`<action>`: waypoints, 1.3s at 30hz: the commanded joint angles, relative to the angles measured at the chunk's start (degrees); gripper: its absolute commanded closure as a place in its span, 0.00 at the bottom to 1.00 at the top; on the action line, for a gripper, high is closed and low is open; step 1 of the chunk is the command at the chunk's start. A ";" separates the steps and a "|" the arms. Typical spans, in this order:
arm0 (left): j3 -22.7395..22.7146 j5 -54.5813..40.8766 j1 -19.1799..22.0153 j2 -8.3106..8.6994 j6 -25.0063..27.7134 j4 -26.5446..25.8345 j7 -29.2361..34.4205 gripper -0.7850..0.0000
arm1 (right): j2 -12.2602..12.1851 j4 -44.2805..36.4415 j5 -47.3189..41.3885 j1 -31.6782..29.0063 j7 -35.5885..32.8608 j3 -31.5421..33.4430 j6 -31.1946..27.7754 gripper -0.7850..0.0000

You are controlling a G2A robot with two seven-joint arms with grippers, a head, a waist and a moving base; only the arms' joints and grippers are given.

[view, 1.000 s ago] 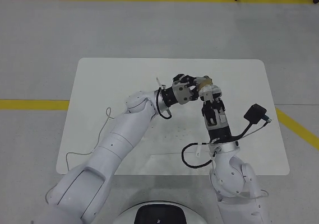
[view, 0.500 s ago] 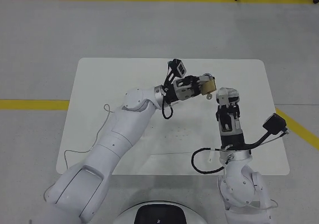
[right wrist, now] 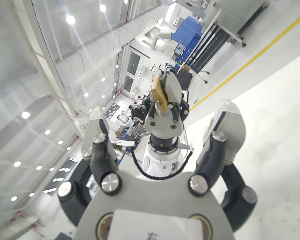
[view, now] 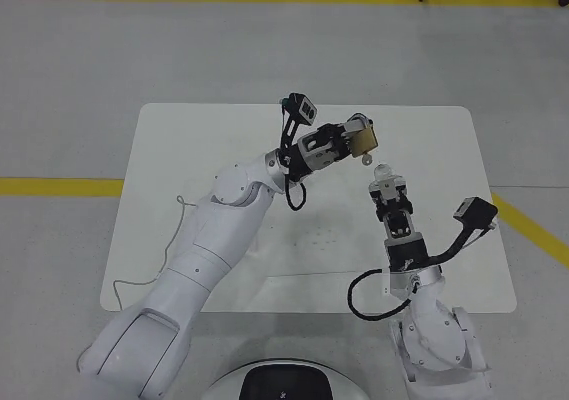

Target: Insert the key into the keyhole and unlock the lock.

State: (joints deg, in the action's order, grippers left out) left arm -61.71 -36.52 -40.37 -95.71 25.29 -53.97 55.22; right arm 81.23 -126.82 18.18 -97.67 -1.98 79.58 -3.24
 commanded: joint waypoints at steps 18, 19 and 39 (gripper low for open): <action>0.30 -1.20 -1.07 0.12 -1.34 -1.56 0.20 1.00 | -0.28 3.15 -18.91 2.91 -6.86 0.70 -3.44 1.00; 0.33 -1.15 -1.07 0.13 -1.30 -1.62 0.21 1.00 | -0.31 3.10 -19.42 2.86 -7.04 0.79 -3.45 1.00; 0.28 -1.38 -1.11 0.34 0.58 -2.40 1.42 1.00 | -0.45 7.18 -62.15 5.38 -17.81 5.80 4.27 1.00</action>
State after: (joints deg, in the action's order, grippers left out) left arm -61.32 -37.89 -41.51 -95.40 25.79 -56.39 56.64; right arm 80.81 -119.89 -41.59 -92.41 -19.44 84.89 0.42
